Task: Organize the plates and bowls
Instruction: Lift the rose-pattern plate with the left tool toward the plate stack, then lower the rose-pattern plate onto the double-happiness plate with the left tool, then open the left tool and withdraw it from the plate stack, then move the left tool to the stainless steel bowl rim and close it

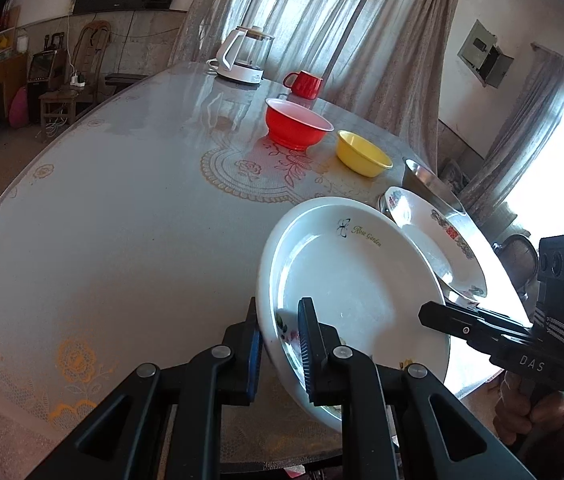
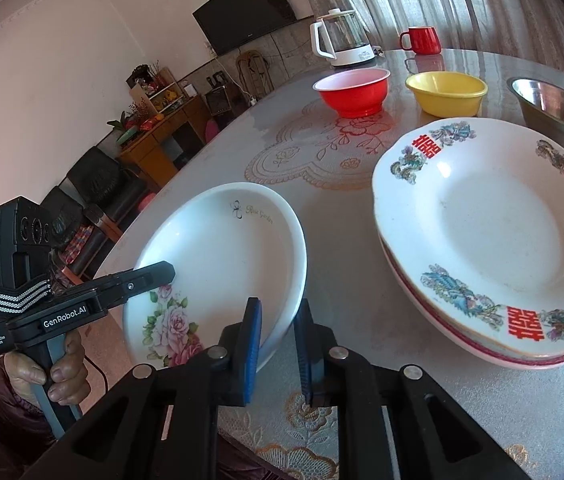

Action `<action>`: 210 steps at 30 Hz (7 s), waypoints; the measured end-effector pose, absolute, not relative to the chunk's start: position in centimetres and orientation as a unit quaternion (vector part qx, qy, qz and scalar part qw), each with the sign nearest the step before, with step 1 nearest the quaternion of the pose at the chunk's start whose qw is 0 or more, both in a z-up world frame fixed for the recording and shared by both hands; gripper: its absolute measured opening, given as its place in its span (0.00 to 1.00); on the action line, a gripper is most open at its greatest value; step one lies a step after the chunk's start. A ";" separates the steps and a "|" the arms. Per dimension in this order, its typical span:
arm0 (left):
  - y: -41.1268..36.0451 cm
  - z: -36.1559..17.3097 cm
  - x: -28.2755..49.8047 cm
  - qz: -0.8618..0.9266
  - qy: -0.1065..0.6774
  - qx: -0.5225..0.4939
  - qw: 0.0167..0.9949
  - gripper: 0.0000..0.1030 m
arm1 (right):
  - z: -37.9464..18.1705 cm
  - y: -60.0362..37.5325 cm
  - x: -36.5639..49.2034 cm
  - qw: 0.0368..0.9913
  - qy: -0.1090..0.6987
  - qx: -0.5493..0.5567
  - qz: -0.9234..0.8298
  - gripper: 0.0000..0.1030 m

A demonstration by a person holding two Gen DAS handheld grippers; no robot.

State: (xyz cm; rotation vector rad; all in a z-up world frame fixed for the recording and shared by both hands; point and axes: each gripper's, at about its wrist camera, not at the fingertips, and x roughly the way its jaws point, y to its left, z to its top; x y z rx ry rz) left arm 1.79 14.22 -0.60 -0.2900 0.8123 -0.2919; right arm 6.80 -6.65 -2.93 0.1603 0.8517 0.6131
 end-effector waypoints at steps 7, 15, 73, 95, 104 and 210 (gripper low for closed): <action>11.7 1.2 2.9 -0.168 0.373 -0.118 0.905 0.16 | -1.4 -9.0 6.2 0.879 0.381 0.090 0.273 0.15; 7.2 3.6 5.4 -0.208 0.355 -0.094 0.906 0.16 | 0.8 -13.1 5.7 0.902 0.348 0.111 0.231 0.13; -4.3 0.9 14.4 -0.235 0.415 -0.004 0.879 0.18 | -1.4 -22.2 10.9 0.922 0.367 0.116 0.038 0.07; -3.7 0.8 13.3 -0.229 0.411 -0.001 0.882 0.18 | -0.2 -22.5 11.5 0.926 0.360 0.109 0.030 0.16; -3.7 0.8 12.3 -0.237 0.402 0.014 0.884 0.18 | -1.3 -21.9 11.9 0.925 0.370 0.084 0.011 0.07; -7.9 4.1 22.2 -0.232 0.452 -0.054 0.860 0.51 | -1.8 -33.1 18.5 0.867 0.362 0.341 0.033 0.36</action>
